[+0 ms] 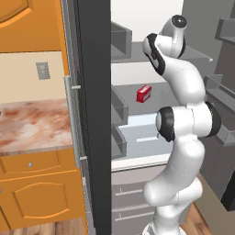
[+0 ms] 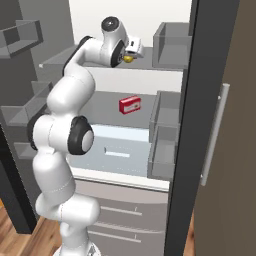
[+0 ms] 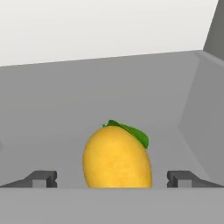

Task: Pick lemon from the fridge and place it on the plate on the counter.

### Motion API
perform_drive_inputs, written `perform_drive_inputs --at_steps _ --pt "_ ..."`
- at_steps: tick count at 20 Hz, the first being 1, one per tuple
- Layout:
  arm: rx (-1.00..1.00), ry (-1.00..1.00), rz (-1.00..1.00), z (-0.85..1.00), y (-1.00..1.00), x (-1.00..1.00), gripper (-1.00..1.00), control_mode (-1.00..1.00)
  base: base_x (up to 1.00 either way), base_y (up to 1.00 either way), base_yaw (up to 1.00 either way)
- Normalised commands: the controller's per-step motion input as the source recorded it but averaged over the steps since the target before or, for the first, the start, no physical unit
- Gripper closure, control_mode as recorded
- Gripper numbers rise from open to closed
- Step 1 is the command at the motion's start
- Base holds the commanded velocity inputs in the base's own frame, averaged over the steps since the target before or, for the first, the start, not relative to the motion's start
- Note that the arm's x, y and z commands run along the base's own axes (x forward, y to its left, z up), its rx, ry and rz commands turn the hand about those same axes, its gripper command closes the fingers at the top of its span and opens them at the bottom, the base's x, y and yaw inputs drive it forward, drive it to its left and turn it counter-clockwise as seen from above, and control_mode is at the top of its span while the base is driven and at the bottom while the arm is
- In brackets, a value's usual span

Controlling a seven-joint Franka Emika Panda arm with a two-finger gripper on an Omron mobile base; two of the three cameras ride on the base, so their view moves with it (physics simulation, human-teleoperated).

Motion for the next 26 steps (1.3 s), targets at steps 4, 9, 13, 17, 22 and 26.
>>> perform_drive_inputs --at_steps 4,9,13,17,22,26 --pt "0.00 0.00 0.00 0.00 -0.10 0.23 -1.00 -1.00 0.00 0.00 0.00" --pt "-0.01 0.02 0.00 0.00 -0.03 0.08 -1.00 -1.00 0.00 0.00 0.00" --pt "-0.03 0.06 0.00 -0.09 0.00 0.00 -1.00 -1.00 0.00 0.00 0.00" --pt "-0.08 0.22 0.00 -0.39 0.14 0.12 1.00 -1.00 0.00 0.00 0.00" --pt "-0.02 0.24 0.02 -0.70 0.02 0.11 1.00 -1.00 0.00 0.00 0.00" --pt "0.00 0.08 0.04 -0.62 0.00 0.14 1.00 -1.00 0.00 0.00 0.00"
